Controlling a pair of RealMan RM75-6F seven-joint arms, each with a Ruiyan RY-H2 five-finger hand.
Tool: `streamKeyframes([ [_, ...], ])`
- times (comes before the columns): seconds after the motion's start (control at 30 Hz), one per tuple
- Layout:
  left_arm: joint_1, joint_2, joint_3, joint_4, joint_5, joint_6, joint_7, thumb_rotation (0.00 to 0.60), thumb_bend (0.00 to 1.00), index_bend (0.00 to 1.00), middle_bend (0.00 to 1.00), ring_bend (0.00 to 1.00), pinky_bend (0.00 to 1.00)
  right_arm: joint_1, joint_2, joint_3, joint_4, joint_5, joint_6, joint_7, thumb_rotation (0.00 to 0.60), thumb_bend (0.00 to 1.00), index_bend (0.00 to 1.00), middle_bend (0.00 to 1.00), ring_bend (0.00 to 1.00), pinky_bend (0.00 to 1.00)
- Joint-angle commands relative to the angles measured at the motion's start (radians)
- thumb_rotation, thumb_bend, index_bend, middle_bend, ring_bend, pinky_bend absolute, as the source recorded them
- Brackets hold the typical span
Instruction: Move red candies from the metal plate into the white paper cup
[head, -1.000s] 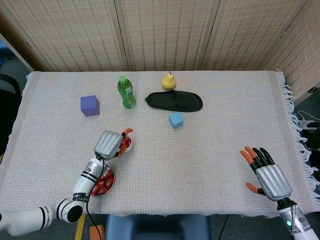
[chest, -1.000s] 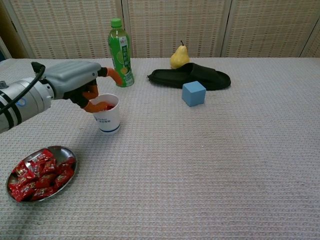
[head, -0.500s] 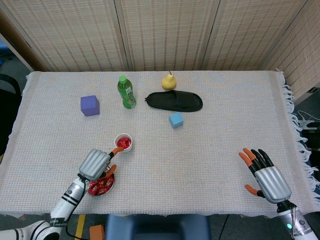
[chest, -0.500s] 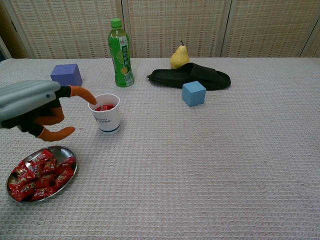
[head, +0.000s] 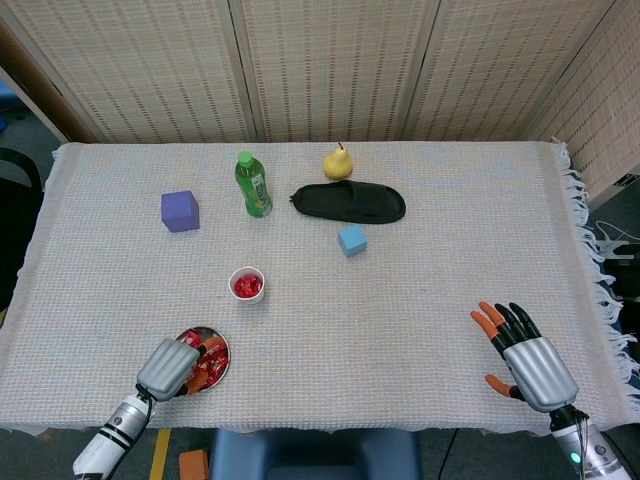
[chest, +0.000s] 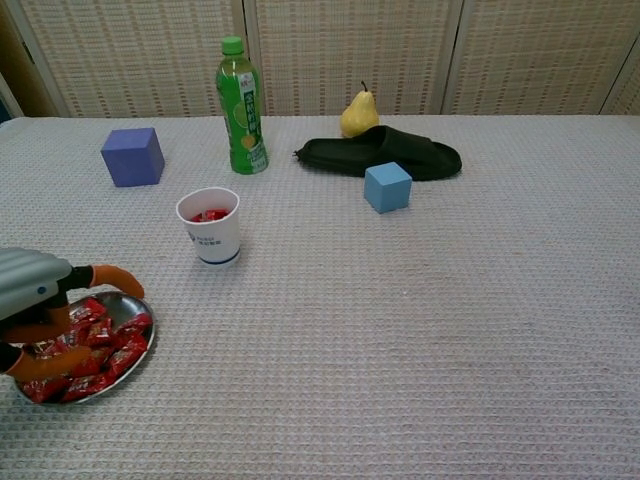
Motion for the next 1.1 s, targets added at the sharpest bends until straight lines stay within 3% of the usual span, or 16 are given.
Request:
streamKeyframes([
  [0.03,0.003,-0.020,0.001,0.015,-0.021,-0.030,0.037,0.600,0.39,0.19,1.00,1.00,1.00,-0.001,0.001,-0.001,0.000,-0.002,0.003,0.001,0.600,0.10,0.00,0.00,0.00,0.00],
  [0.47,-0.002,-0.080,-0.049,0.080,-0.061,-0.060,0.092,0.600,0.39,0.17,1.00,1.00,1.00,0.000,0.000,0.003,0.002,0.007,-0.001,0.002,0.600,0.10,0.00,0.00,0.00,0.00],
  [1.1,0.001,-0.069,-0.055,0.077,-0.095,-0.095,0.123,0.600,0.39,0.26,1.00,1.00,1.00,0.000,0.001,0.005,0.002,0.012,-0.004,0.002,0.600,0.10,0.00,0.00,0.00,0.00],
])
